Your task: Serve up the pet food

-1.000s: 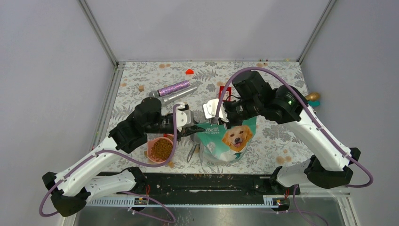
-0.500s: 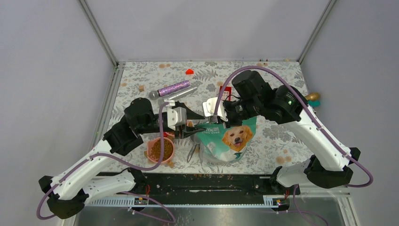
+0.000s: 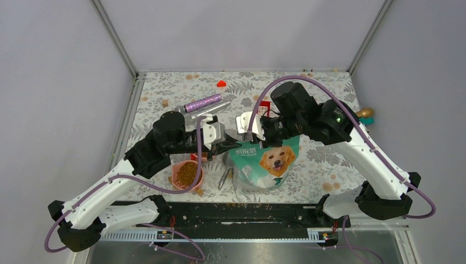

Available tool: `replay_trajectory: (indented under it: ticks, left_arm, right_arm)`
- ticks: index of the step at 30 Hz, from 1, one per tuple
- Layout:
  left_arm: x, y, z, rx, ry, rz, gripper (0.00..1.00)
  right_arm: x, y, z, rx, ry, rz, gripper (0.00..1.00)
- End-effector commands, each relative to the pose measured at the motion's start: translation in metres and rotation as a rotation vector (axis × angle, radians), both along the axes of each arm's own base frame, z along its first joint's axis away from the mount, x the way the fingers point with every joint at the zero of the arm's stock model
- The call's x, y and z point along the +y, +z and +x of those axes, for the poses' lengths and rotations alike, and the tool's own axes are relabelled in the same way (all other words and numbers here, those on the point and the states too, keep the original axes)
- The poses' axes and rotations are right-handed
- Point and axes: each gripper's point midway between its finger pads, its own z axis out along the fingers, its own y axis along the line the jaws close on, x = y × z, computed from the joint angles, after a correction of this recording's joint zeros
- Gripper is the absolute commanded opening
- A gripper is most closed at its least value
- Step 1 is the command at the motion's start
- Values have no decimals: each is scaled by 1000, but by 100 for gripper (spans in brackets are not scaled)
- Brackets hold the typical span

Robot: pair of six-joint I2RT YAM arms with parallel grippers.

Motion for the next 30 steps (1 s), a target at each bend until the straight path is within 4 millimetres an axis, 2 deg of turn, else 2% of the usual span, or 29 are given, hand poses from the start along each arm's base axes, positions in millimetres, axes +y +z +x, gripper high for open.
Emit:
replay_trajectory:
  ticks: [1,2,5,8,15,20,23,27,30]
  left_arm:
    - [7,38,1,-61,43,-103,0]
    - [8,41,0,-67,41,-119,0]
    - [9,46,-3,-69,38,-141,0]
    - [6,48,-3,-59,29,-144,0]
    - [1,51,-3,-46,20,-153,0]
    - [1,55,-4,-48,21,-170,0]
    - [1,55,-5,-48,15,-173,0]
    - [1,54,-2,-49,31,-173,0]
    - [2,53,0,-54,42,-171,0]
  right_arm:
    - [3,27,-4,-59,15,100,0]
    - [4,26,-5,-55,19,101,1]
    - [12,26,-8,-35,31,114,19]
    - [22,22,-8,-24,36,113,27]
    - [34,14,-2,-33,25,79,31]
    - [31,5,-2,-44,27,45,27]
    - [29,5,-3,-45,29,38,0]
    - [24,12,-7,-49,31,41,0]
    - [10,5,3,-110,10,-24,0]
